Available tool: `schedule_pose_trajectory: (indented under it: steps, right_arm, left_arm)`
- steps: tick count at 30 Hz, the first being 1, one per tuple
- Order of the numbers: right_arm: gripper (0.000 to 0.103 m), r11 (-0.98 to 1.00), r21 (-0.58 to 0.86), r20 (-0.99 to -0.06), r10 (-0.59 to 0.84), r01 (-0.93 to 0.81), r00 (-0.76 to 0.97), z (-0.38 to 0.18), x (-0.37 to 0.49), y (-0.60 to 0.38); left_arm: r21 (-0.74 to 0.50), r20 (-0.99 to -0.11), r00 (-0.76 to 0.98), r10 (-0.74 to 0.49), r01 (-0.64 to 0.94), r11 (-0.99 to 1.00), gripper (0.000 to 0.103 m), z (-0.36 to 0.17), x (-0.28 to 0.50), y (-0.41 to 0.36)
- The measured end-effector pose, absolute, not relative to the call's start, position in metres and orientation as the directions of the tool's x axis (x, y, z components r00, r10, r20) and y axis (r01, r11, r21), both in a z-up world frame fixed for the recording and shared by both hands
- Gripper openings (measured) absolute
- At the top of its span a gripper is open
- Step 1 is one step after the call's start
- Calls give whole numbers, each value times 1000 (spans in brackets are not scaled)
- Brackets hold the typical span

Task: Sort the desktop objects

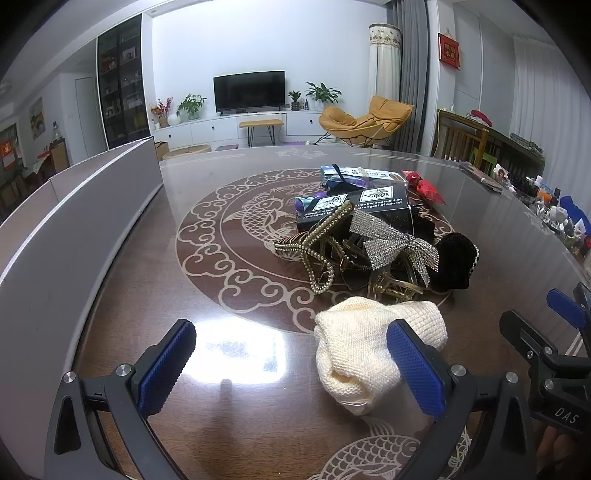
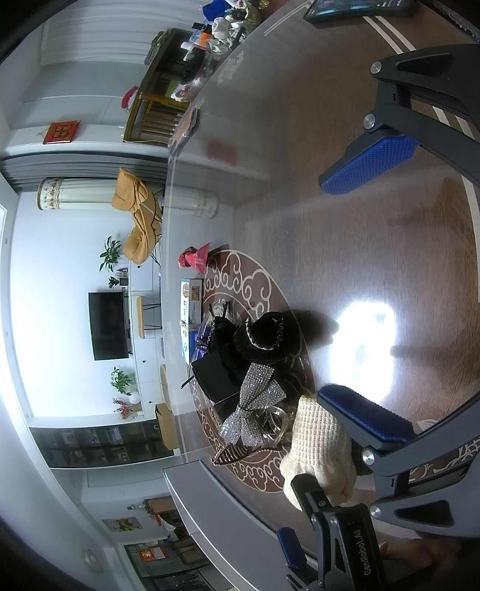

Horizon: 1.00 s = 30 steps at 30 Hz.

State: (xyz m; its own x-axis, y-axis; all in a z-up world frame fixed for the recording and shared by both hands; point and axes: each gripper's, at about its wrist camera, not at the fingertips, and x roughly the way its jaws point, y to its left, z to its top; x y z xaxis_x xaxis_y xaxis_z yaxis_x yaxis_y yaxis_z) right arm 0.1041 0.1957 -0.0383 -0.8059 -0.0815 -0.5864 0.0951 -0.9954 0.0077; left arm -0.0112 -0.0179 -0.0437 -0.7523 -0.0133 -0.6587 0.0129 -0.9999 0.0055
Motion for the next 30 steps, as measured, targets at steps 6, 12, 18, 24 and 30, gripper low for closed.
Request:
schedule_pose_trajectory:
  steps: [6, 12, 18, 24, 30]
  right_arm:
    - [103, -995, 7, -587, -81, 95, -805, -39, 104, 195]
    - [103, -995, 8, -587, -82, 95, -805, -39, 104, 195]
    - [103, -995, 8, -587, -82, 95, -805, -39, 104, 195]
    - [103, -995, 9, -587, -83, 96, -805, -39, 104, 195]
    - [103, -995, 10, -587, -83, 96, -805, -39, 104, 195]
  left_arm:
    - [7, -658, -753, -15, 14, -1000, 103, -44, -11, -18]
    - [6, -658, -753, -15, 14, -1000, 103, -44, -12, -17]
    - [6, -658, -753, -15, 15, -1000, 103, -45, -12, -17]
    - [4, -658, -753, -14, 15, -1000, 103, -45, -12, -16]
    - [3, -658, -753, -15, 16, -1000, 103, -45, -11, -15]
